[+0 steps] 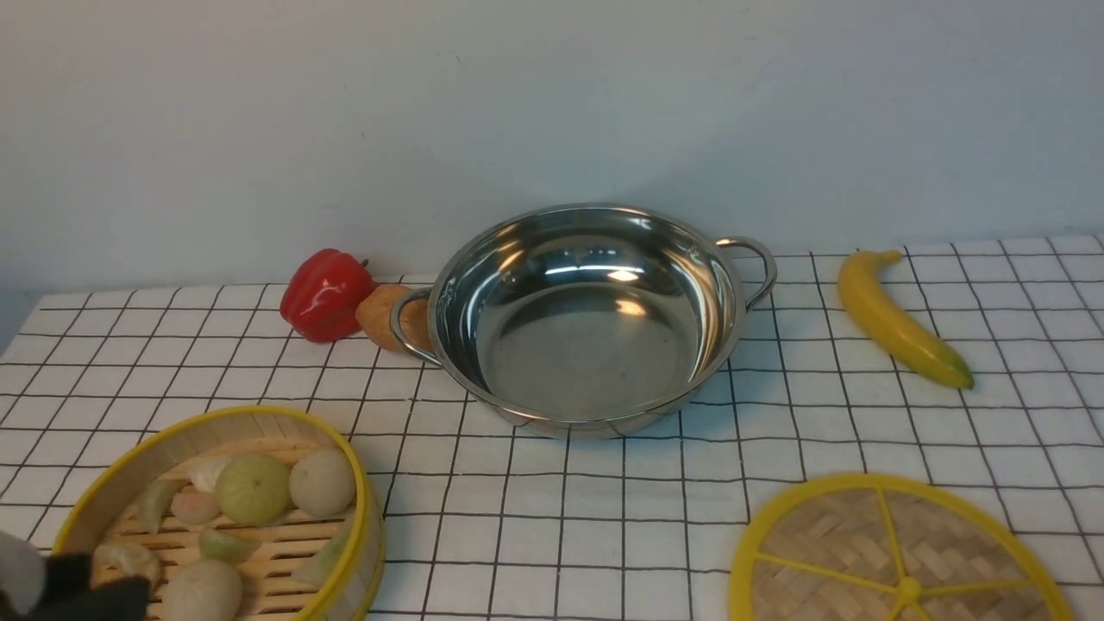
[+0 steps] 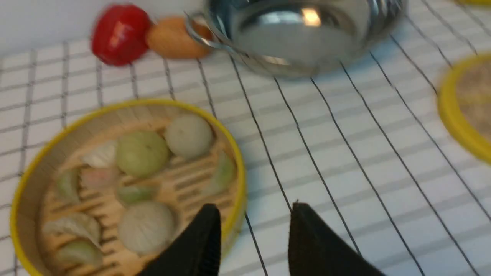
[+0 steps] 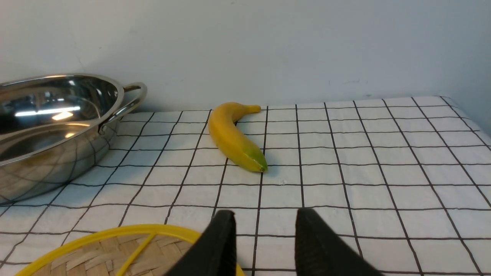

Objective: Place the steamer in the pot on the white tablecloth, and put the lid on the steamer.
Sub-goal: 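Grasp the rim of the steamer basket holding the buns with the left gripper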

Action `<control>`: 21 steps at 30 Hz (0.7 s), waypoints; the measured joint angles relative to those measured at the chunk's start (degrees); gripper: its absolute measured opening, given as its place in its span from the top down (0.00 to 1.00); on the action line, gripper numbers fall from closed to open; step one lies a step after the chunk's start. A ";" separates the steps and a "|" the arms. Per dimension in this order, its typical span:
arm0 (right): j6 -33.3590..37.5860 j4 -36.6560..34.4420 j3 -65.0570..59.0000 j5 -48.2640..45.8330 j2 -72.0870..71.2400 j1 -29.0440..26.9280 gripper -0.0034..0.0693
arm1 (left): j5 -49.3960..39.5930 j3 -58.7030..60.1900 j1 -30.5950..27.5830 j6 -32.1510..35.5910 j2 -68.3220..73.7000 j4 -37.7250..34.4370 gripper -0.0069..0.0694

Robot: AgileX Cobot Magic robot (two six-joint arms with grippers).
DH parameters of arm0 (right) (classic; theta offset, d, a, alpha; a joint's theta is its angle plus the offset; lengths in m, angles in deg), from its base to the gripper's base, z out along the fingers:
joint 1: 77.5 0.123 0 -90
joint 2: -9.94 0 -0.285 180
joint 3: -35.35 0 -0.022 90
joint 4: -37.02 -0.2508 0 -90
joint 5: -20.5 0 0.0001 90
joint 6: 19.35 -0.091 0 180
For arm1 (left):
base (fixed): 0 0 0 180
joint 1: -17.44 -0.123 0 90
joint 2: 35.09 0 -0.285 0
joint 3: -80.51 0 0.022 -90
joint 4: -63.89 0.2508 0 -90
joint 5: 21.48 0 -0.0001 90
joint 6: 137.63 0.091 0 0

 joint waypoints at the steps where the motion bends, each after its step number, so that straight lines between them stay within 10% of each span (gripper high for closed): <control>1: 0.00 0.00 0.00 0.00 0.00 0.00 0.62 | -3.81 -1.96 0.00 1.54 2.71 -0.33 0.59; 21: 0.00 0.00 0.00 0.06 0.00 0.00 0.62 | -6.38 -6.10 3.11 13.61 37.95 8.34 0.40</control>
